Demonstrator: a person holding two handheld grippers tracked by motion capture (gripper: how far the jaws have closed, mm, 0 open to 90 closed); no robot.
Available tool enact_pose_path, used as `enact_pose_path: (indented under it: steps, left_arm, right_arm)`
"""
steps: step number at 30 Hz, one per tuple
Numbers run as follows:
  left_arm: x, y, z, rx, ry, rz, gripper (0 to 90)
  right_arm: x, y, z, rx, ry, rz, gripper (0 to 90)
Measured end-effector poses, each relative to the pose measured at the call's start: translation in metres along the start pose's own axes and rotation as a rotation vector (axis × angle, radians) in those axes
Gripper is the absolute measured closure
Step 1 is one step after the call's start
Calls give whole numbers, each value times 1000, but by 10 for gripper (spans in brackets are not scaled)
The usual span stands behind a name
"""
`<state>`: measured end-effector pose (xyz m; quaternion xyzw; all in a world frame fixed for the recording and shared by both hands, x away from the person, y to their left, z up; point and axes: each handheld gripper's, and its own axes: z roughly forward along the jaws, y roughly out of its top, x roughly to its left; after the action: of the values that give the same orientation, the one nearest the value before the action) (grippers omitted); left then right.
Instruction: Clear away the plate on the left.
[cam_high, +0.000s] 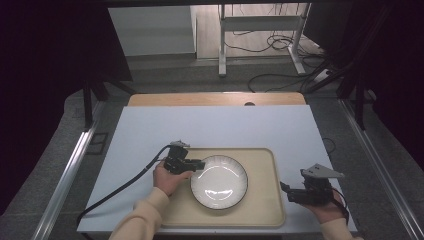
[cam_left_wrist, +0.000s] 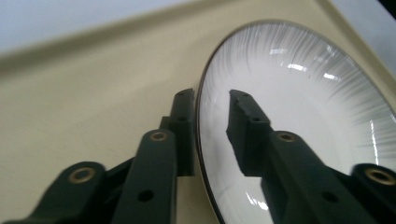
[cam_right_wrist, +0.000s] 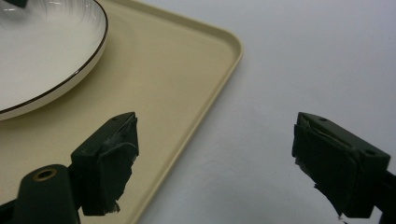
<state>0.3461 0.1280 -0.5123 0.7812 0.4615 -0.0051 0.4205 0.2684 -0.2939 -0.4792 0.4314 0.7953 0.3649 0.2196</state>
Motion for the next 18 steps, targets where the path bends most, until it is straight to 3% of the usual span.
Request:
enact_pose_path:
  steps: [1,3,4,6,8,11,14,16,18]
  left_arm:
    - [0,0,0,0,0,0,639]
    - [-2,4,-14,-41,41,18,544]
    - [-2,4,-14,-41,41,18,540]
    - [-6,5,-24,-79,86,49,513]
    - [-8,6,-31,-86,65,53,460]
    - [-9,5,-42,-89,70,60,435]
    - [-9,1,-58,-112,87,64,396]
    - [-11,-8,-78,-133,111,78,353]
    - [-10,-12,-85,-135,121,83,345]
  right_arm:
    - [0,0,0,0,0,0,150]
    - [0,1,1,-5,9,5,150]
    - [0,1,2,-5,10,2,150]
    - [0,2,3,-10,15,-3,149]
    - [0,2,3,-18,21,-3,149]
    - [0,2,3,-22,23,-6,149]
    - [0,1,1,-25,17,-6,149]
    - [1,1,0,-27,15,-5,149]
    - [2,1,0,-28,14,-6,149]
